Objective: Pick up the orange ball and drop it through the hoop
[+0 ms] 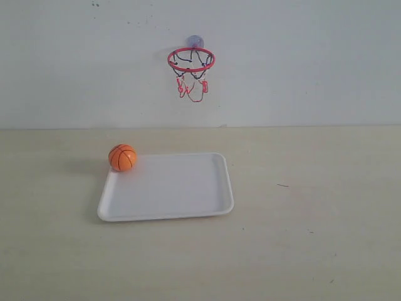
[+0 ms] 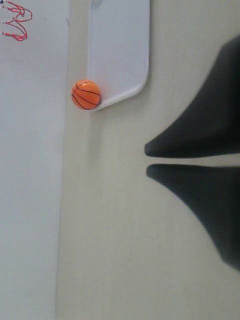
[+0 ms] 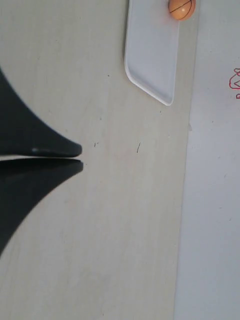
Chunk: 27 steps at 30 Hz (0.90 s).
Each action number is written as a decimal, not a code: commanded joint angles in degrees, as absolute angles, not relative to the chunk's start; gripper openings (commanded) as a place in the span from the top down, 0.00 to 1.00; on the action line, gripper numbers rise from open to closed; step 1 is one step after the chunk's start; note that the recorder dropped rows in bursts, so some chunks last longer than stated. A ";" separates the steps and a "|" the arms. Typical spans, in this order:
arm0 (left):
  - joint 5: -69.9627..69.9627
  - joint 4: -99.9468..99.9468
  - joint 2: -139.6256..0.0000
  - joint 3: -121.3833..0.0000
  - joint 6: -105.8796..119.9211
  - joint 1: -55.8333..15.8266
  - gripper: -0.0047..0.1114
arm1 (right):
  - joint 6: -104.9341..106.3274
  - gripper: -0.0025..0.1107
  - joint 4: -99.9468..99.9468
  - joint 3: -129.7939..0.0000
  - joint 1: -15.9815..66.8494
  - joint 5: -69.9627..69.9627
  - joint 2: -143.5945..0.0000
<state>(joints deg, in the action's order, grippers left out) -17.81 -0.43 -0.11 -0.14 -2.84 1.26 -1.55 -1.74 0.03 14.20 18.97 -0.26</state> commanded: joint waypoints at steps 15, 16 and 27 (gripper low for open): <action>-9.36 -1.12 0.00 0.00 -3.34 1.46 0.92 | -1.36 0.98 -1.98 0.00 14.35 18.61 0.00; -6.06 -1.12 0.00 0.00 -3.34 1.46 0.92 | -1.36 0.98 -1.98 0.00 14.35 18.61 0.00; 20.71 -1.12 -0.26 -6.54 -3.34 1.46 0.92 | -1.36 0.98 -1.98 0.00 14.35 18.61 0.00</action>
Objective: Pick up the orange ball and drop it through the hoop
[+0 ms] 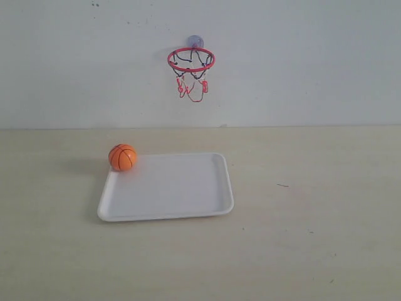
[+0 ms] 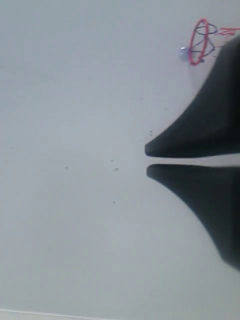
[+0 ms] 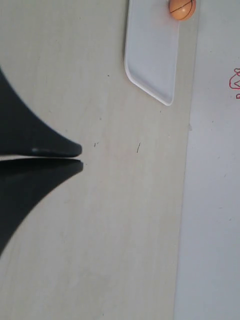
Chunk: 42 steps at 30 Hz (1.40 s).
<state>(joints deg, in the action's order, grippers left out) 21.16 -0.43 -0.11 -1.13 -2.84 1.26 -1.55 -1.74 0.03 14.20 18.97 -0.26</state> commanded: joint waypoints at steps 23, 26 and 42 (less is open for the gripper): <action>6.91 -1.12 -46.59 -35.40 -3.56 1.46 0.92 | -1.36 0.98 -1.98 0.00 14.35 18.61 0.00; 4.73 -1.12 -48.05 -35.40 -4.29 1.46 0.92 | -1.36 0.98 -1.98 0.00 14.35 18.61 0.00; -2.51 11.62 -55.90 -45.60 -7.30 -9.95 0.92 | -1.36 0.98 -1.98 0.00 14.35 18.61 0.00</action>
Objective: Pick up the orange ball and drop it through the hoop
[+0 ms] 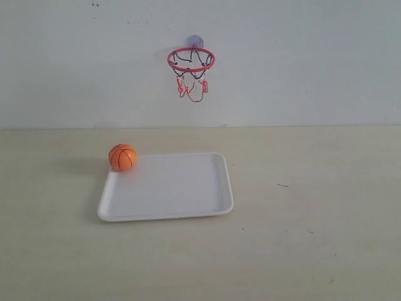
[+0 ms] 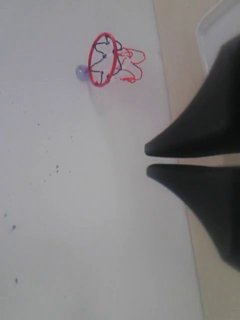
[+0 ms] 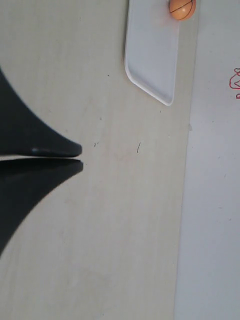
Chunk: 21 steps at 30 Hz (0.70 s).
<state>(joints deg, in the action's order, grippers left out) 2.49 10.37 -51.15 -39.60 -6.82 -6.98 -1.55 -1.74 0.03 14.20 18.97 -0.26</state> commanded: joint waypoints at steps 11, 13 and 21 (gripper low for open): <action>-32.50 11.26 -79.88 -70.48 -1.00 -16.87 0.92 | -1.36 0.98 -1.98 0.00 14.35 18.61 0.00; -37.61 10.92 -84.65 -74.48 0.46 -17.32 0.92 | -1.36 0.98 -1.98 0.00 14.35 18.61 0.00; -52.30 8.53 -102.05 -87.56 0.44 -17.32 0.92 | -1.36 0.98 -1.98 0.00 14.35 18.36 0.00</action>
